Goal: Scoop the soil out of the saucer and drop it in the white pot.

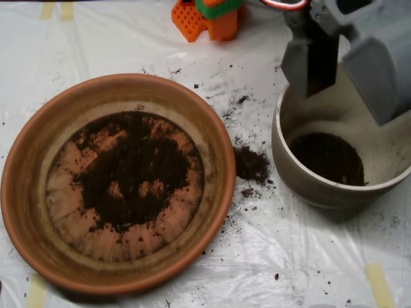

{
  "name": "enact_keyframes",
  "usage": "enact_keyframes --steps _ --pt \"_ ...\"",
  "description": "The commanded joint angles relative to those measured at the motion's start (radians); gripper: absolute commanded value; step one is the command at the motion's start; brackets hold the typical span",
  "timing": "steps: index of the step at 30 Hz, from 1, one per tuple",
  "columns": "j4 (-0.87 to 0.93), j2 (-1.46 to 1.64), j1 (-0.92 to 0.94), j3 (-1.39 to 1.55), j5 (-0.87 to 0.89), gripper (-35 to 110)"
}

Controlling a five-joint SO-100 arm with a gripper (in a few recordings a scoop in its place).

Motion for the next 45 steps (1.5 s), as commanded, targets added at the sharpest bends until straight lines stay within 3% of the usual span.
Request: enact_keyframes --steps 1,12,19,26,36,45 --pt "-0.034 0.156 0.06 -0.026 0.051 40" --pt "-0.149 0.4 0.433 0.296 0.189 41" --pt "-0.279 0.565 0.614 0.736 0.133 43" --pt "-0.383 0.554 0.773 0.994 0.086 43" --pt "-0.529 0.313 0.894 1.042 0.078 43" --pt "-0.525 -0.043 0.922 0.792 0.074 43"
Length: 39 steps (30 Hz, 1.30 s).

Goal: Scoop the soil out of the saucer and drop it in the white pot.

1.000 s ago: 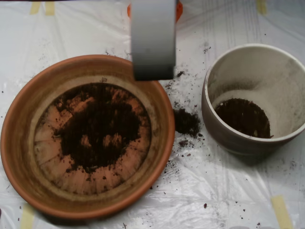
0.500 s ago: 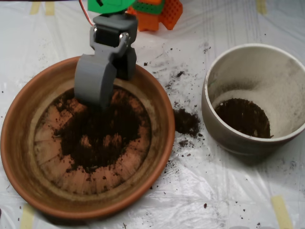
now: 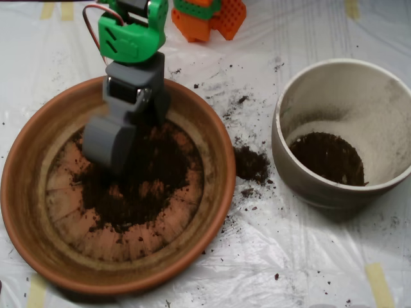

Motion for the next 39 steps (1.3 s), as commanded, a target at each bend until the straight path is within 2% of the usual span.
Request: enact_keyframes --steps 1,16,23,32,39 --pt "0.018 -0.094 0.031 -0.19 -0.002 43" --pt "0.307 -0.581 0.049 -0.764 -0.025 42" --pt "0.321 -0.626 0.118 -0.816 -0.005 43" --pt "0.614 -0.879 0.12 -1.135 -0.092 36" --pt "0.617 -0.861 0.107 -1.083 -0.112 28"
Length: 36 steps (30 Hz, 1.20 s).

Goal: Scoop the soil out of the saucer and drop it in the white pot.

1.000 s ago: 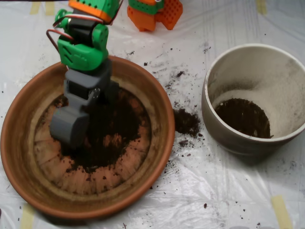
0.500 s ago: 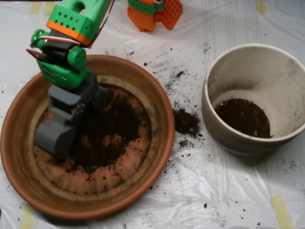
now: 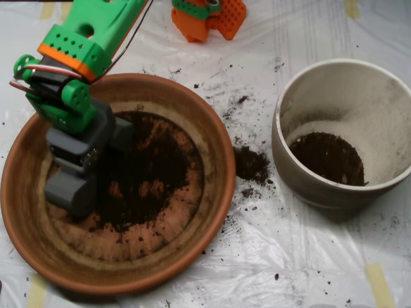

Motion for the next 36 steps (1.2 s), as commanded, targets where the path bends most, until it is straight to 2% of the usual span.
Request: enact_keyframes --steps 1,10,18,25,29,31,36 --pt "0.012 0.048 0.014 0.097 -0.021 28" --pt "-0.255 0.348 -0.029 0.505 -0.04 13" --pt "-0.411 0.402 -0.032 0.549 -0.04 9" --pt "-0.624 0.486 -0.071 0.667 -0.141 10" --pt "-0.747 0.538 -0.094 0.735 -0.224 5" --pt "-0.744 0.538 -0.107 0.732 -0.245 0" --pt "-0.735 0.565 -0.112 0.739 -0.207 -1"
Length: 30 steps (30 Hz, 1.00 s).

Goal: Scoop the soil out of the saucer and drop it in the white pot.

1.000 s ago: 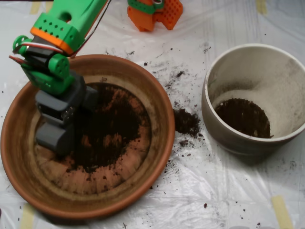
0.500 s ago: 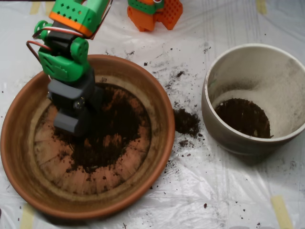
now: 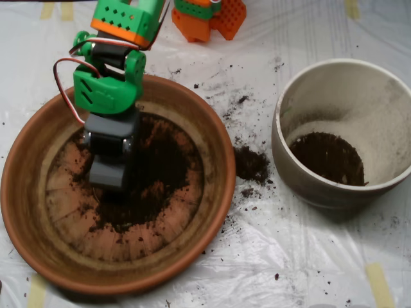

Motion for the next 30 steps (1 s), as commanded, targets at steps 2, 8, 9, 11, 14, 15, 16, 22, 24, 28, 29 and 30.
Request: enact_keyframes --steps 2,8,9,11,14,15,16,22,24,28,29,30 --pt "-0.021 0.176 0.0 0.025 0.031 -1" --pt "-0.066 0.486 -0.051 0.175 0.058 -1" --pt "-0.055 0.531 -0.066 0.187 0.066 -1" --pt "-0.021 0.612 -0.097 0.202 0.083 -1" --pt "0.023 0.732 -0.158 0.232 0.095 -1" --pt "0.046 0.764 -0.179 0.232 0.103 -1" --pt "0.067 0.799 -0.201 0.235 0.109 -1" --pt "0.179 0.966 -0.345 0.218 0.112 -1" --pt "0.216 0.983 -0.385 0.183 0.109 -1" --pt "0.268 0.969 -0.465 0.092 0.103 -1" --pt "0.287 0.959 -0.488 0.061 0.1 -1" --pt "0.302 0.946 -0.509 0.032 0.101 -1"
